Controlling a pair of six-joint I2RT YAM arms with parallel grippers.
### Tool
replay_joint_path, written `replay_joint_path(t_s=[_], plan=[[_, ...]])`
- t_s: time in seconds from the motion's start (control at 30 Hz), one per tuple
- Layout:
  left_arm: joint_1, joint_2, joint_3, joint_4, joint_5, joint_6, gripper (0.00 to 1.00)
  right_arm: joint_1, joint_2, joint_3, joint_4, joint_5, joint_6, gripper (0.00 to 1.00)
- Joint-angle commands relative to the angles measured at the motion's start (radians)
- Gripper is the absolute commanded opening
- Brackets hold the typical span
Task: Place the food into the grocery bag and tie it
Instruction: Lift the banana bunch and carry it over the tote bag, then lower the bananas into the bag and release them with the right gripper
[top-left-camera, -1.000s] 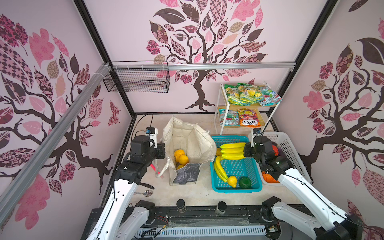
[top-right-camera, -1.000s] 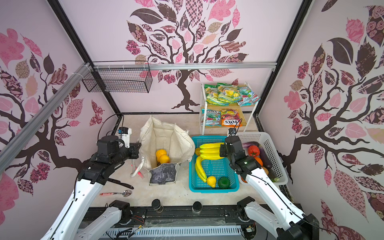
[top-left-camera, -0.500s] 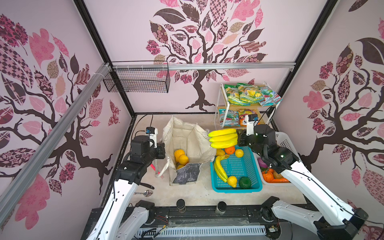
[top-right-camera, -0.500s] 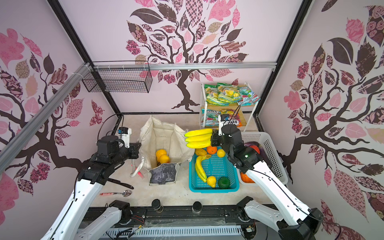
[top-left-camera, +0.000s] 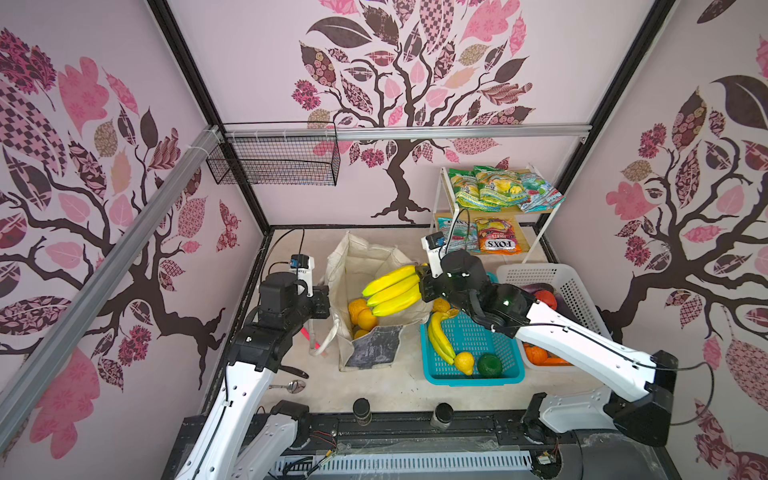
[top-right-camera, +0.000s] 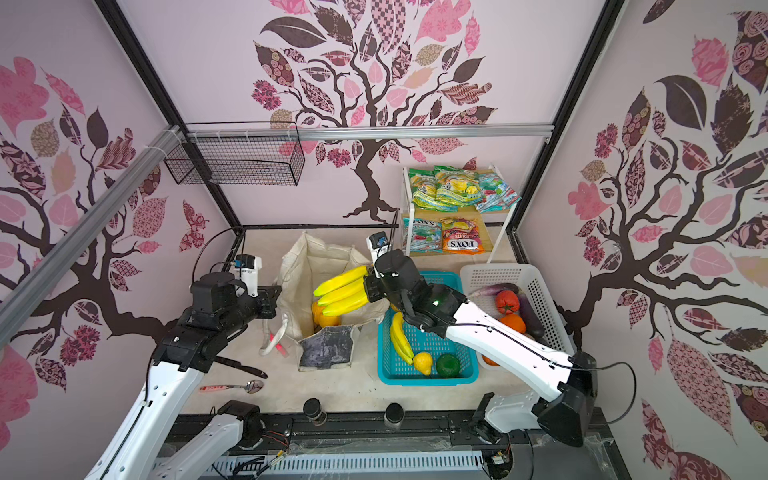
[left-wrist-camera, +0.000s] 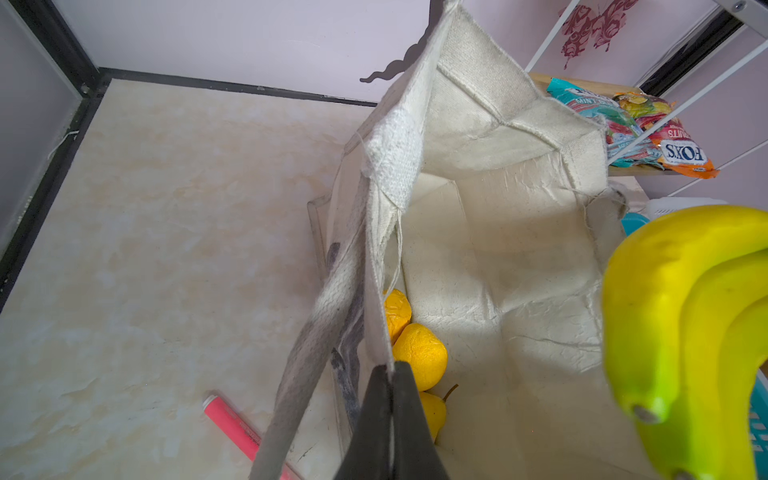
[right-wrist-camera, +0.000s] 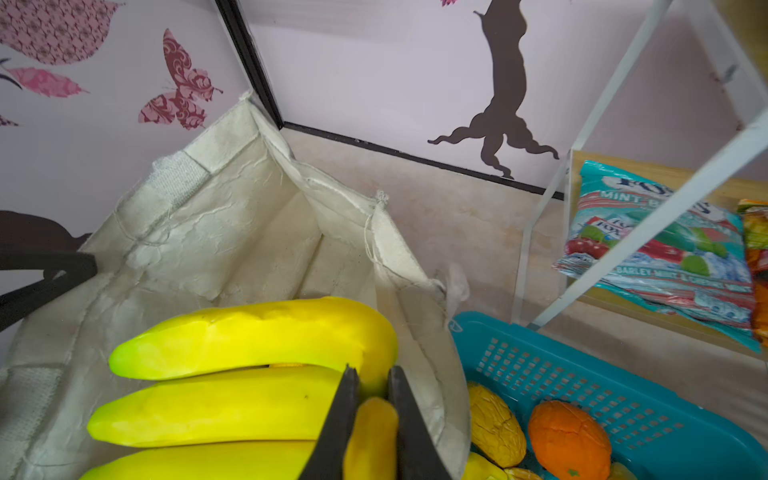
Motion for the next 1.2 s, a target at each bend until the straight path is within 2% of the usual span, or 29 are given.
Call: replay_joint_path(t_s=[0.0,0.17,0.37,0.5,1.0,1.17], plan=[[-0.006,-0.013,-0.011,0.012,0.015,0.005,0.00,0.029,0.081,0.059,0.034,0.008,-0.012,0.13],[-0.005,-0.017,-0.013,0.014,0.016,0.003,0.00,0.068,0.204,0.124,-0.009,-0.027,-0.027,0.13],[-0.005,-0.018,-0.013,0.014,0.021,0.003,0.00,0.074,0.258,0.117,0.004,-0.134,-0.005,0.13],[-0.005,-0.018,-0.014,0.014,0.021,0.003,0.00,0.075,0.303,0.132,-0.034,-0.160,-0.001,0.13],[-0.005,-0.020,-0.016,0.021,0.040,-0.009,0.00,0.076,0.364,0.120,-0.088,-0.148,-0.031,0.13],[-0.006,-0.026,-0.016,0.031,0.060,-0.019,0.00,0.075,0.398,0.114,-0.082,-0.179,-0.041,0.12]])
